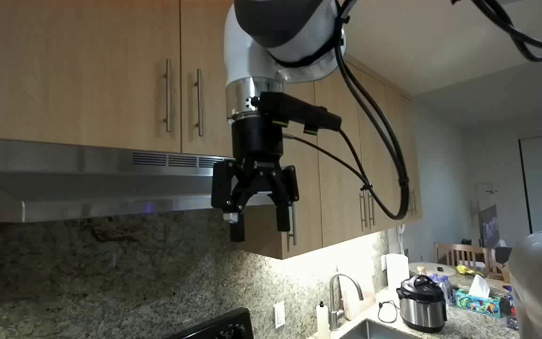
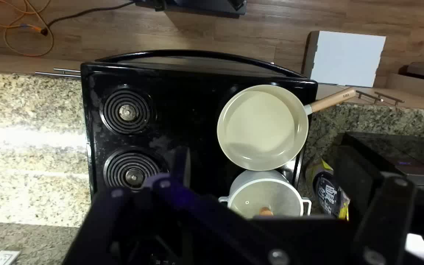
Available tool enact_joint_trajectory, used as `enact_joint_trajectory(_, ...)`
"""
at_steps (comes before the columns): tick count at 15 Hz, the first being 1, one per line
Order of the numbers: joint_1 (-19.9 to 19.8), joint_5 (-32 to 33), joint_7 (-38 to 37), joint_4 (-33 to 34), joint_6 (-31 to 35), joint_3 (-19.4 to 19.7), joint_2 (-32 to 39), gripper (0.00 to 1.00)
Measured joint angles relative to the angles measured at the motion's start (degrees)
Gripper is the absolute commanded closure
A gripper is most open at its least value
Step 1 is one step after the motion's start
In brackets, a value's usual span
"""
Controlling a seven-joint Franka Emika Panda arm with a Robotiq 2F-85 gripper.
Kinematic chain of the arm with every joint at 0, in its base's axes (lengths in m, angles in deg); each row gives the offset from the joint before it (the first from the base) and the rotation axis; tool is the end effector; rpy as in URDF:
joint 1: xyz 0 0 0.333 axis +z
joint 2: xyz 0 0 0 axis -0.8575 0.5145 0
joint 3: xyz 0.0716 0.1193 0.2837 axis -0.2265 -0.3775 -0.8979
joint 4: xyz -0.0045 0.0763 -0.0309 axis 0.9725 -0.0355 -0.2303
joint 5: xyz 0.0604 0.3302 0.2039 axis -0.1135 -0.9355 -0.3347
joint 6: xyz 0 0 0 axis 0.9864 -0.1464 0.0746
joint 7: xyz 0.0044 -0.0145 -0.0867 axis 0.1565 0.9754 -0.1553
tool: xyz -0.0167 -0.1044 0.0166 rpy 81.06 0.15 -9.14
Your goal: Open the right door of the cabinet above the stove
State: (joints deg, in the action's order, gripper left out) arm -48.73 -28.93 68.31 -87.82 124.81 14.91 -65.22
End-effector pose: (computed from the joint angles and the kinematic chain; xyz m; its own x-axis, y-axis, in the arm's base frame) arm 0.2972 0.1915 0.5536 0.9963 0.0851 -0.0114 0.0852 -0.9963 0.0082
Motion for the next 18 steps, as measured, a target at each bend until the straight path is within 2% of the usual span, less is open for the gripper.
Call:
enact_joint_trajectory(12,-0.04,0.0,0.0,0.0,0.0,0.05,0.05,0.0)
enact_joint_trajectory(18,-2.73,3.26,-1.82,1.65,2.98,-0.17,0.37,0.0)
